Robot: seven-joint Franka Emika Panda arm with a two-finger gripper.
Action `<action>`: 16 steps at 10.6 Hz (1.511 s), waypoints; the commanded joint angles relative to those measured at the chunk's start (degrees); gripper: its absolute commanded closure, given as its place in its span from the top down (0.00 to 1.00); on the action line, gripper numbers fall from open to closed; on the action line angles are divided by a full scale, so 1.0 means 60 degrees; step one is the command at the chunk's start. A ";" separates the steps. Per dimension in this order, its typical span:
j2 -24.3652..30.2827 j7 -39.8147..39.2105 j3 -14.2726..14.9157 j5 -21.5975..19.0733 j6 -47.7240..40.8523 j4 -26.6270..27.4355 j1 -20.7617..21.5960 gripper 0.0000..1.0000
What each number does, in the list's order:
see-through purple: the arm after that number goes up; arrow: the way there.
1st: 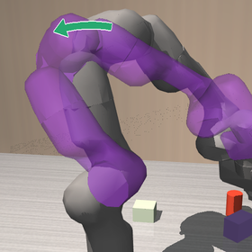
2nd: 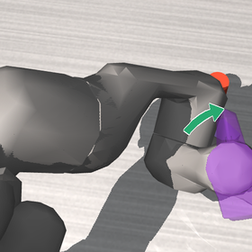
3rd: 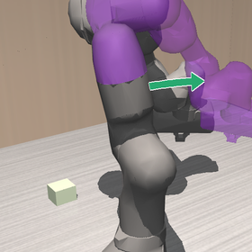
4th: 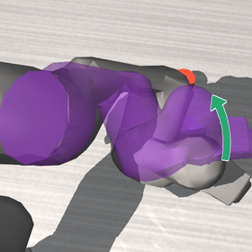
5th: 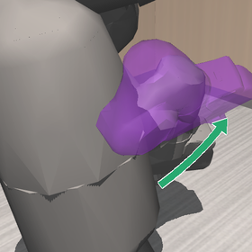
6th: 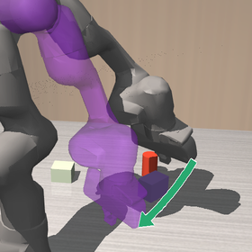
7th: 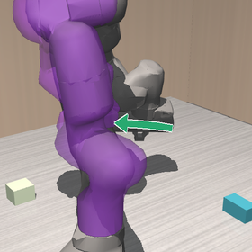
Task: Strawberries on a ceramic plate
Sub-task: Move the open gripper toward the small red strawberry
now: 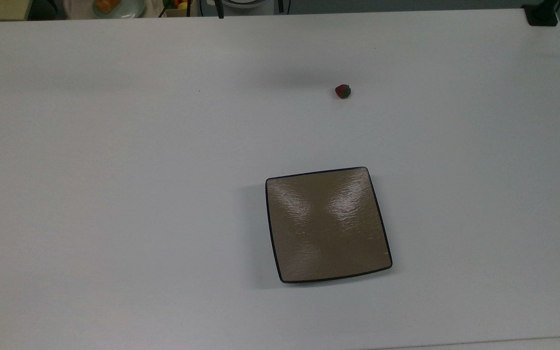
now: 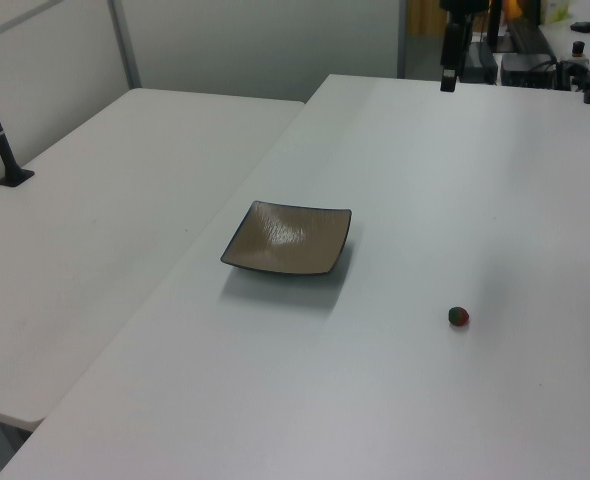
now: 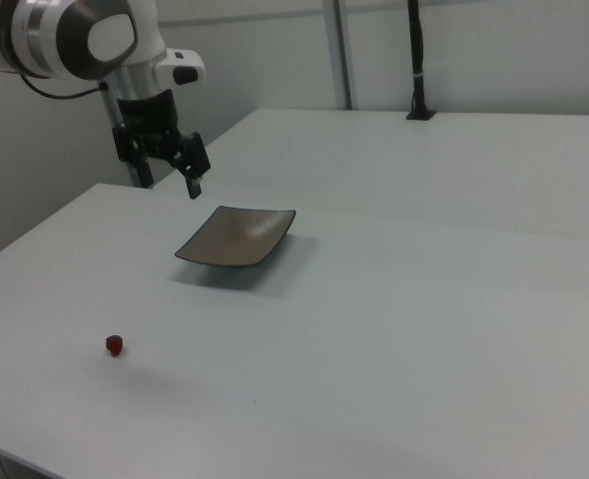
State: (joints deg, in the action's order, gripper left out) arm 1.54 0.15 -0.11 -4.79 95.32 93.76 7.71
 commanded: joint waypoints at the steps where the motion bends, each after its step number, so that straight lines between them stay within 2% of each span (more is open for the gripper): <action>1: 0.0329 -0.0171 -0.0084 0.0065 0.0065 0.0428 -0.0011 1.00; 6: 0.0344 -0.0186 -0.0128 0.0095 -0.0052 0.0647 0.0106 1.00; 16: 0.0358 -0.0449 -0.0142 0.0255 -0.0461 0.1805 0.1073 1.00</action>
State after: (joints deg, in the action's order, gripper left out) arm 1.75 -1.27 -1.20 -4.74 94.13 101.32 12.70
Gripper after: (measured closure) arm 0.000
